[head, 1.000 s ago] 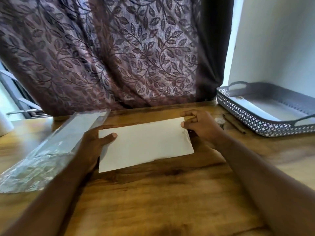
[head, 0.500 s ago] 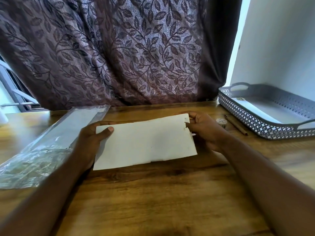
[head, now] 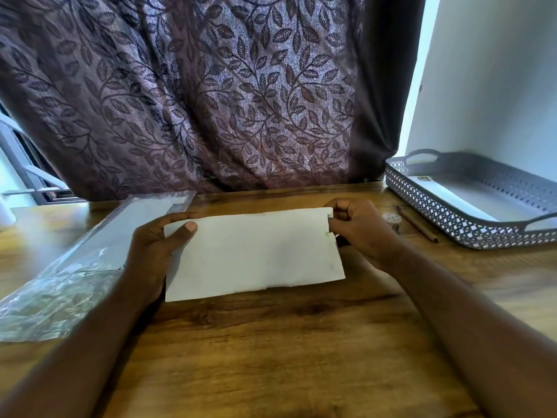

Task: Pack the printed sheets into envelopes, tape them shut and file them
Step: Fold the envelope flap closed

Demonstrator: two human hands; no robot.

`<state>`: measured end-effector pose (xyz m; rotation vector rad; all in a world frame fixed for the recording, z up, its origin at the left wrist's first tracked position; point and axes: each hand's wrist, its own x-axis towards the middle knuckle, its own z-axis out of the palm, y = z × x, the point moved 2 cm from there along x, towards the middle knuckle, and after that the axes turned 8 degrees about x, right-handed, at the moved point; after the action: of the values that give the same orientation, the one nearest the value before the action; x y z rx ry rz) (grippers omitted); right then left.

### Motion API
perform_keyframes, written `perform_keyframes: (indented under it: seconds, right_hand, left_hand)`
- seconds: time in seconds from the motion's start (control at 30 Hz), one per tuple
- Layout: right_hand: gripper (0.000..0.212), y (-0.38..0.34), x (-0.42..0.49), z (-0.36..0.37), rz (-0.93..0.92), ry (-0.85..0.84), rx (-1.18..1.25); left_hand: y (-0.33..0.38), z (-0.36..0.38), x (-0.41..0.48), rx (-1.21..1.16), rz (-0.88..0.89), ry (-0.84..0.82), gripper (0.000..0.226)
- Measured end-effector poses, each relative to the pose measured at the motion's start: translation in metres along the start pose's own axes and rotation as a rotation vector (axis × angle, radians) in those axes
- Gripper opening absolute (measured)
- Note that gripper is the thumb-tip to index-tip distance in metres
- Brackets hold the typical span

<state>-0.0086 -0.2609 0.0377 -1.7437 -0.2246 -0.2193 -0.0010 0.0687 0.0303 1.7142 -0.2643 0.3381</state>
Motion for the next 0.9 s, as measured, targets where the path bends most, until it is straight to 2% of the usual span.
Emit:
perform_keyframes:
  seconds: [0.23,0.33,0.43,0.5,0.57,0.73,0.8,0.9]
  right_hand:
    - [0.009,-0.003,0.000,0.001,0.015,-0.032,-0.059]
    - [0.011,-0.003,0.001,0.001,-0.027,0.050,-0.105]
    - [0.019,0.001,0.004,-0.003,-0.114,0.178,-0.232]
    - [0.008,-0.001,0.004,-0.004,-0.140,0.202,-0.283]
    - [0.014,-0.005,0.003,-0.004,-0.106,0.170,-0.192]
    - [0.041,-0.004,-0.001,-0.001,0.114,-0.097,0.203]
    - [0.050,-0.001,0.000,-0.001,0.174,-0.145,0.248]
    - [0.044,0.001,-0.001,0.000,0.265,-0.173,0.194]
  left_hand:
    - [0.004,0.000,-0.003,-0.021,0.033,0.029,0.020]
    - [0.005,0.001,-0.003,-0.005,0.051,0.047,0.031]
    - [0.002,-0.002,-0.002,0.022,0.045,0.045,0.018]
    - [0.000,-0.003,-0.001,0.050,0.050,0.051,0.016]
    - [-0.002,-0.005,0.001,0.062,0.048,0.066,0.015]
    - [-0.008,-0.016,0.006,0.105,0.035,0.135,0.017]
    - [-0.008,-0.017,0.007,0.145,0.047,0.165,0.016]
    - [-0.009,-0.018,0.009,0.160,0.048,0.188,0.016]
